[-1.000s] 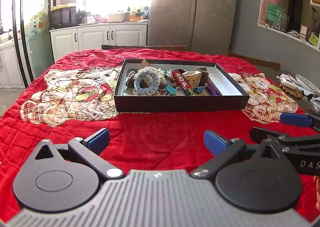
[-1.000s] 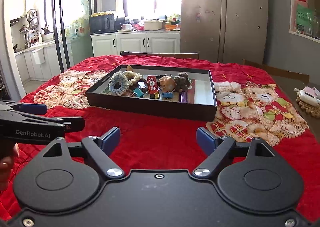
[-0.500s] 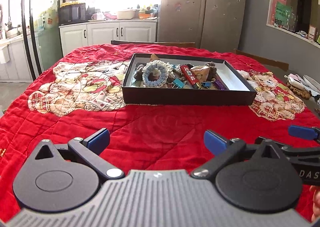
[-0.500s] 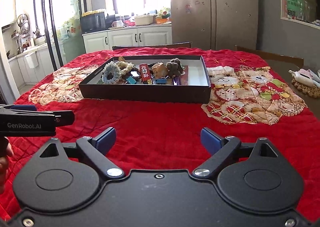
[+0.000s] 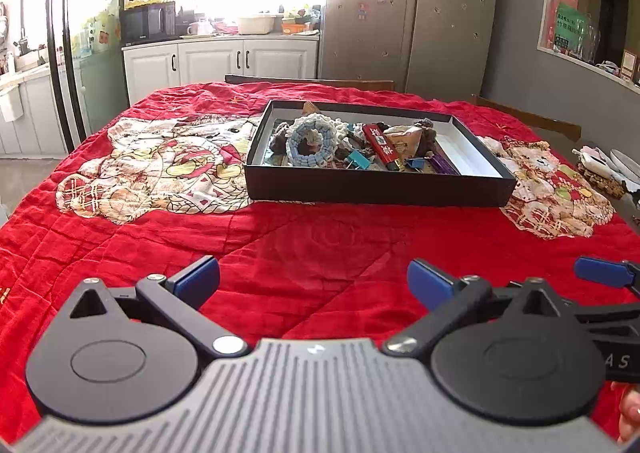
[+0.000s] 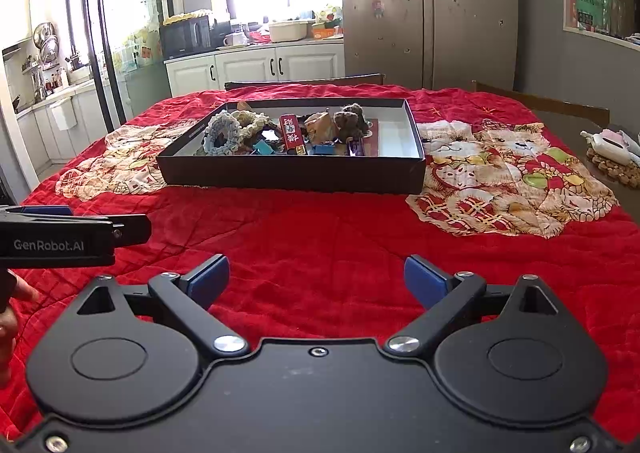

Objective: Organize objects

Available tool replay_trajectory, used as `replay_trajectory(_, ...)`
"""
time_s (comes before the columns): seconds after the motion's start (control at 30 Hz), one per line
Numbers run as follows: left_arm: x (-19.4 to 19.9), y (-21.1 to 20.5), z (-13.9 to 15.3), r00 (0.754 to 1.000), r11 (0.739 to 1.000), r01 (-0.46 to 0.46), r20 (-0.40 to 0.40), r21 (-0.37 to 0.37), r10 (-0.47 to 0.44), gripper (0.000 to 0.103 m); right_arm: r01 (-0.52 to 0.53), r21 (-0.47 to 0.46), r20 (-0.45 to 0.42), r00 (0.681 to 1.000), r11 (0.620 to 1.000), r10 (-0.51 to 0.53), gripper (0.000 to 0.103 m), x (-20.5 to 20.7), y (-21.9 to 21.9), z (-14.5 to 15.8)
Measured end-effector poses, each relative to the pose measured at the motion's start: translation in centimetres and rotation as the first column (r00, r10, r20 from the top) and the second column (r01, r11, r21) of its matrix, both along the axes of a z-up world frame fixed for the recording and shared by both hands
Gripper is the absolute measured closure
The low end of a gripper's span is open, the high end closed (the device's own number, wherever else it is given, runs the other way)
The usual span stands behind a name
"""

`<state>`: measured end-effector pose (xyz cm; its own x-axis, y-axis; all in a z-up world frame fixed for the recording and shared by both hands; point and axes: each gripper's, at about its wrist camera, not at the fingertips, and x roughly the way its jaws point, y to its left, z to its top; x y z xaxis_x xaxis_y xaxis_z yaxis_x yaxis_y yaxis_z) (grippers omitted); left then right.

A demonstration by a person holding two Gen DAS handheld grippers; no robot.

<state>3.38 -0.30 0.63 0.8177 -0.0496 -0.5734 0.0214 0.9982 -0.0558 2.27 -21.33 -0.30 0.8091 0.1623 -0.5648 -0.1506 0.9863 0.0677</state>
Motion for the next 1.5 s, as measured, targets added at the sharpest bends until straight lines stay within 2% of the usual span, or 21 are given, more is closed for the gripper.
replay_trajectory(1.5,-0.30,-0.69,-0.21,1.000,1.000,0.015,0.003,0.023,-0.015,0.000,-0.014,0.005,-0.016,1.000,1.000,0.014,0.007,0.06,0.21,-0.53)
